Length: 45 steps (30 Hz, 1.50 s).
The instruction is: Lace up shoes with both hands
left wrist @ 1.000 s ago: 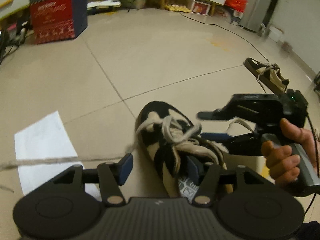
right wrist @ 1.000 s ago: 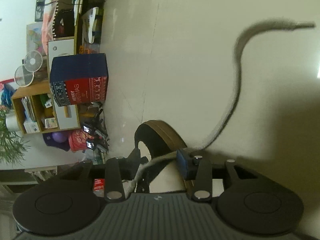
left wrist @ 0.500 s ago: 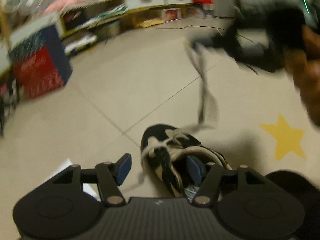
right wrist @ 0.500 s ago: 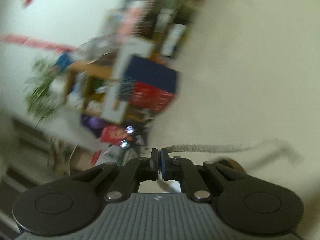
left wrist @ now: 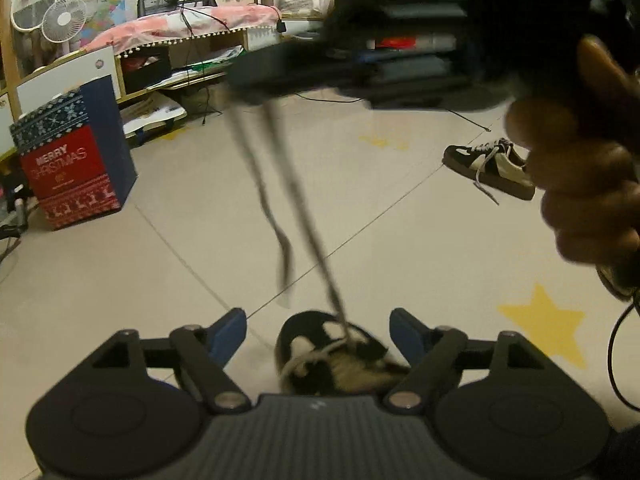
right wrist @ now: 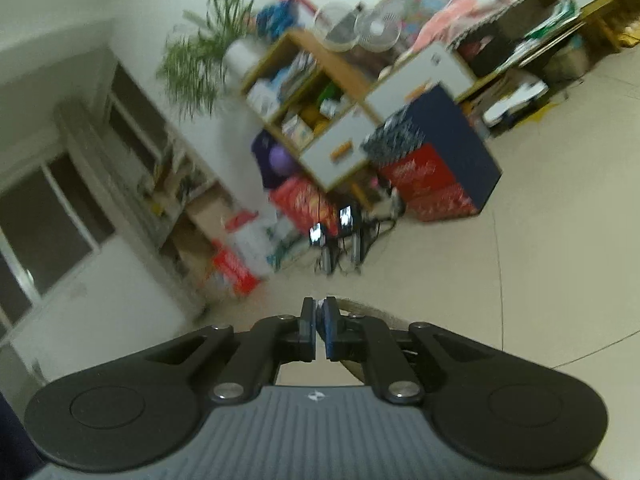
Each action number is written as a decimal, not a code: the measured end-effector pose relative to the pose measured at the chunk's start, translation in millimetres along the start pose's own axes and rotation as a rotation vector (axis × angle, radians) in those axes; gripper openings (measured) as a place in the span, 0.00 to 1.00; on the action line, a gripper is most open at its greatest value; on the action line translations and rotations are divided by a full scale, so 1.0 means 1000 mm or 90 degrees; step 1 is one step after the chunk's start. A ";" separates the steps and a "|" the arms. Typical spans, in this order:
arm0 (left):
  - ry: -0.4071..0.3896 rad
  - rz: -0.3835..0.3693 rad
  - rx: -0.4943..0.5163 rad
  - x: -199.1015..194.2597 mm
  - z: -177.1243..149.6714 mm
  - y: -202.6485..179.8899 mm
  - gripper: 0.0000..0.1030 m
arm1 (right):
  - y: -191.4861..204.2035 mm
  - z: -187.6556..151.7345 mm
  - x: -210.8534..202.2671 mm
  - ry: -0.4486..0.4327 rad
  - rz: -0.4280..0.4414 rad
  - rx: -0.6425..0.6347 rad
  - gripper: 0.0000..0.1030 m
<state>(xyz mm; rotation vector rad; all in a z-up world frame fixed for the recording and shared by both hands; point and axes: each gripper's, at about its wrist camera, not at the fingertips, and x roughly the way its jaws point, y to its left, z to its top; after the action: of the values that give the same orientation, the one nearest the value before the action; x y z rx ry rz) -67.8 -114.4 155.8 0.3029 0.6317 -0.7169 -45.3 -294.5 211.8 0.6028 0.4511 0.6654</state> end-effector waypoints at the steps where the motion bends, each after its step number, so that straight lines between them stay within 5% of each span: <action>1: -0.004 0.009 0.005 0.007 0.000 -0.003 0.76 | 0.006 0.001 0.005 0.008 0.005 -0.016 0.07; 2: -0.004 0.019 0.002 0.014 0.002 -0.006 0.72 | 0.013 0.003 0.009 0.012 0.020 -0.030 0.07; 5: -0.011 0.021 -0.033 0.026 0.008 -0.003 0.27 | 0.029 0.008 0.016 0.028 0.060 -0.067 0.07; 6: -0.006 0.032 -0.060 0.029 0.010 0.004 0.05 | 0.033 0.010 0.019 0.036 0.062 -0.079 0.07; 7: -0.002 0.044 -0.089 0.031 0.010 0.012 0.02 | 0.035 0.012 0.021 0.041 0.064 -0.087 0.07; 11: -0.046 0.075 -0.295 0.009 -0.011 0.072 0.02 | 0.021 0.013 0.005 0.014 0.054 -0.060 0.07; 16: -0.114 0.073 -0.480 -0.016 -0.042 0.122 0.02 | -0.032 -0.016 -0.009 0.027 -0.103 -0.004 0.07; 21: -0.090 0.062 -0.462 -0.016 -0.046 0.120 0.02 | -0.063 -0.063 -0.011 0.126 -0.185 -0.006 0.07; 27: -0.040 0.051 -0.443 -0.003 -0.051 0.107 0.02 | -0.061 -0.091 0.004 0.207 -0.200 -0.091 0.07; 30: -0.070 0.076 -0.461 -0.011 -0.050 0.124 0.02 | -0.054 -0.090 0.007 0.207 -0.182 -0.105 0.07; 38: -0.153 0.149 -0.371 -0.042 -0.018 0.165 0.02 | -0.039 -0.097 0.034 0.251 -0.172 -0.170 0.08; 40: -0.154 0.191 -0.328 -0.039 -0.011 0.175 0.07 | -0.025 -0.101 0.049 0.275 -0.172 -0.240 0.08; 43: -0.118 0.284 -0.279 -0.030 -0.011 0.190 0.08 | -0.015 -0.109 0.073 0.319 -0.197 -0.333 0.24; 45: -0.087 0.314 -0.321 -0.027 -0.026 0.206 0.08 | -0.014 -0.114 0.084 0.351 -0.217 -0.379 0.24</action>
<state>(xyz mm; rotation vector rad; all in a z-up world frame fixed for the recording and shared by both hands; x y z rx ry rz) 47.4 59.9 162.6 -0.0615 0.5562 -0.0914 -44.7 -204.1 102.3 -0.2342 0.8051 0.5917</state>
